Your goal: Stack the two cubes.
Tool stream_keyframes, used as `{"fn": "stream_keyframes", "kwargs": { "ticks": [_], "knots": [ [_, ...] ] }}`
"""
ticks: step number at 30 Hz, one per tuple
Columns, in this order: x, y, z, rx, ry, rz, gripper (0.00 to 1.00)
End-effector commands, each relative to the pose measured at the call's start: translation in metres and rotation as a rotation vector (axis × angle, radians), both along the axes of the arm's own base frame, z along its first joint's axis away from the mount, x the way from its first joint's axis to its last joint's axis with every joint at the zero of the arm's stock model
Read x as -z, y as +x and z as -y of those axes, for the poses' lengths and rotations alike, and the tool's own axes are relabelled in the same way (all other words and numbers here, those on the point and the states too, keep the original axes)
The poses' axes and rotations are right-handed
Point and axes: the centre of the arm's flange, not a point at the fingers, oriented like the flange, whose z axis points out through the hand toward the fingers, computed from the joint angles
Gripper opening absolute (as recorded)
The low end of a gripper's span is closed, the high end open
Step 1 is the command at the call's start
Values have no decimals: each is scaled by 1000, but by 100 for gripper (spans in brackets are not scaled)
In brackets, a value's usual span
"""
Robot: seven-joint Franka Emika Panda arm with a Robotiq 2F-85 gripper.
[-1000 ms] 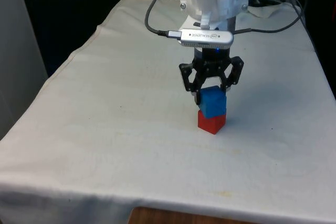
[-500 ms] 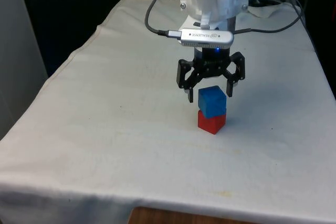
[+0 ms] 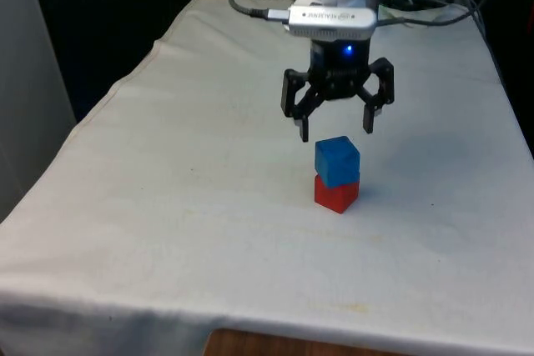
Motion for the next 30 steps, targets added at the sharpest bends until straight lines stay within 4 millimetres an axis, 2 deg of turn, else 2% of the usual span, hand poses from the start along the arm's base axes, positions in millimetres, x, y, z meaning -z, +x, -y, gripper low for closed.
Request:
{"fn": "stream_keyframes", "kwargs": {
  "ticks": [1,3,8,9,10,16,17,22,25,26,30],
  "knots": [
    [-3,0,-1,-1,0,1,100],
    [-16,-2,-1,4,-5,1,100],
    [-32,-3,-2,5,-4,4,100],
    [-30,-2,-1,1,2,7,100],
    [-39,-3,-2,5,-4,6,100],
    [-61,-6,-3,5,-3,11,100],
    [-56,-4,-2,2,4,14,100],
    [-76,-7,-3,6,-1,18,100],
    [-78,-7,-3,3,6,22,100],
    [-88,-9,-4,7,-1,21,100],
    [-99,-11,-5,8,0,28,100]
  ]
}}
